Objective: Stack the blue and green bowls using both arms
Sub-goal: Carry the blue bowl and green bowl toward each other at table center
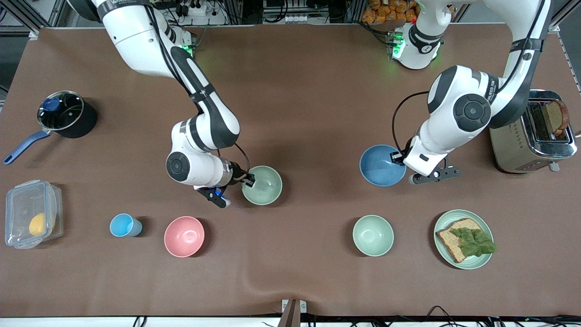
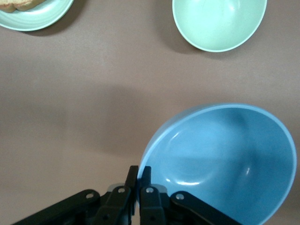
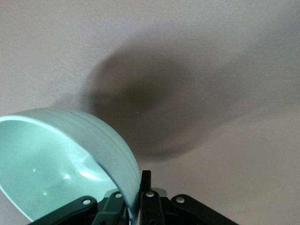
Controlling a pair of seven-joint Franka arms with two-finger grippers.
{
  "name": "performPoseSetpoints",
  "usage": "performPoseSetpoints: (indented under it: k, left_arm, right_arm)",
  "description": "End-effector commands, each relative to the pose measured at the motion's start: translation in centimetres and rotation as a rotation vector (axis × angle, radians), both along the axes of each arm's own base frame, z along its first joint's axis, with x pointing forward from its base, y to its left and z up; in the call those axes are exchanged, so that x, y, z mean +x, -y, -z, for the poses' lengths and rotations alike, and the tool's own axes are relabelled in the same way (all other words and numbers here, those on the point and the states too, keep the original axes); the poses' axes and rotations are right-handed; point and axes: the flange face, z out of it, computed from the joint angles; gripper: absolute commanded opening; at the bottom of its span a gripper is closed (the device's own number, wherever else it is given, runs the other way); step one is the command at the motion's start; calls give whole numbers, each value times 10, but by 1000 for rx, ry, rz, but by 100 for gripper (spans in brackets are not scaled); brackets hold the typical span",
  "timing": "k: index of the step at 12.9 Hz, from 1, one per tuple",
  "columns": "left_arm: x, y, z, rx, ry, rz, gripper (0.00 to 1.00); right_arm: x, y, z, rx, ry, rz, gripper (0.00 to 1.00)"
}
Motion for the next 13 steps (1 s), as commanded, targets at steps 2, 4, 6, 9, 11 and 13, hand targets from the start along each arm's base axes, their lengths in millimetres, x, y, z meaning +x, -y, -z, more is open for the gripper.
performPoseSetpoints:
  k: [2, 4, 6, 9, 11, 13]
  left_arm:
    - [1, 5, -5, -14, -9, -29, 0]
    - [-1, 14, -6, -17, -7, -35, 0]
    - [-5, 43, -8, -21, -3, -79, 0]
    - [-15, 106, 1, -22, -14, -155, 0]
    - [-17, 129, 6, -30, -22, -183, 0]
    - [-19, 144, 9, -32, -24, -209, 0]
  right_arm:
    - [-23, -57, 6, -6, 31, 108, 7]
    - [-32, -72, 10, -9, 30, 114, 10]
    - [-46, -90, 18, -16, 31, 107, 42]
    - [-60, -113, 20, -23, 38, 161, 100]
    - [-51, -104, 11, -19, 40, 177, 100]
    - [-39, -87, 1, -17, 33, 198, 100]
